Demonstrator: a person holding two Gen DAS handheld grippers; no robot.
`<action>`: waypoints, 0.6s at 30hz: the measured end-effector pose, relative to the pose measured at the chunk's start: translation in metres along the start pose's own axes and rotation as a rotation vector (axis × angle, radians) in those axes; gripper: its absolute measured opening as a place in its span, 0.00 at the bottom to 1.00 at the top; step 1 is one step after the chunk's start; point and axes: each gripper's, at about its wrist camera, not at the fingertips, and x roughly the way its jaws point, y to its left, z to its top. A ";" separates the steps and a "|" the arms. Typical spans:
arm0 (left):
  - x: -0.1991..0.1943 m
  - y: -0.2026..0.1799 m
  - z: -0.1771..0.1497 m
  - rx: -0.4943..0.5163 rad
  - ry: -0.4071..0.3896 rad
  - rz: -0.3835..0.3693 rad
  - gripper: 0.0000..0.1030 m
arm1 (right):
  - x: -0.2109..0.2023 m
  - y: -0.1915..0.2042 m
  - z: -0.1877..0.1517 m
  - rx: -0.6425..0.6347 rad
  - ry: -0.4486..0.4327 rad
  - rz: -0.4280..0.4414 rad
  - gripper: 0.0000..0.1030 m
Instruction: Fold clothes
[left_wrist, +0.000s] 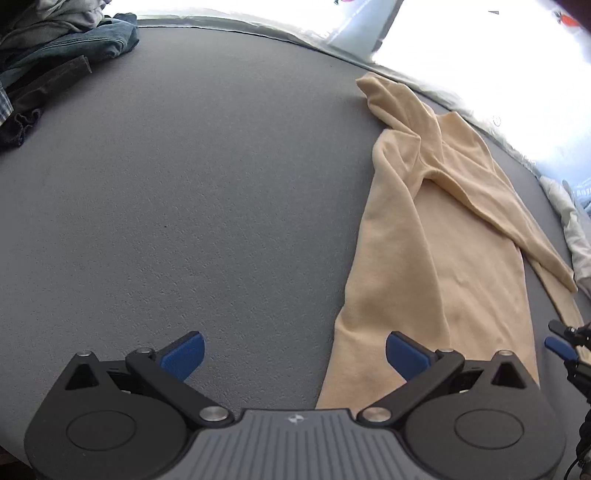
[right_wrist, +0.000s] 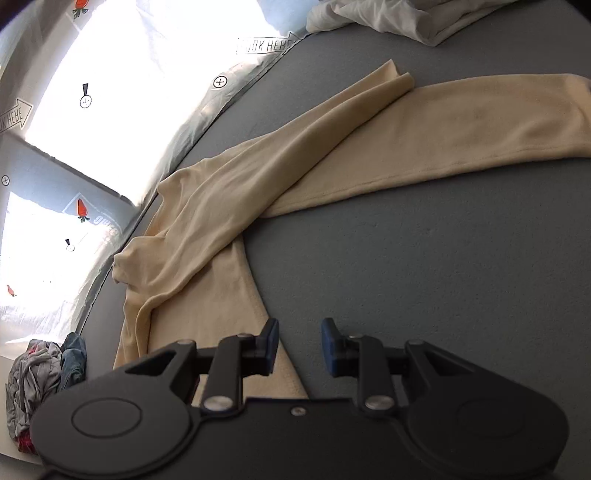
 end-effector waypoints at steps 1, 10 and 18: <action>-0.001 0.001 0.007 -0.015 -0.020 0.004 1.00 | -0.001 -0.005 0.005 0.011 -0.018 -0.009 0.26; 0.038 -0.010 0.089 -0.058 -0.080 -0.035 0.98 | -0.001 -0.031 0.061 0.107 -0.181 -0.069 0.27; 0.095 -0.026 0.171 -0.166 -0.106 -0.153 0.78 | 0.018 -0.037 0.120 0.095 -0.271 -0.208 0.30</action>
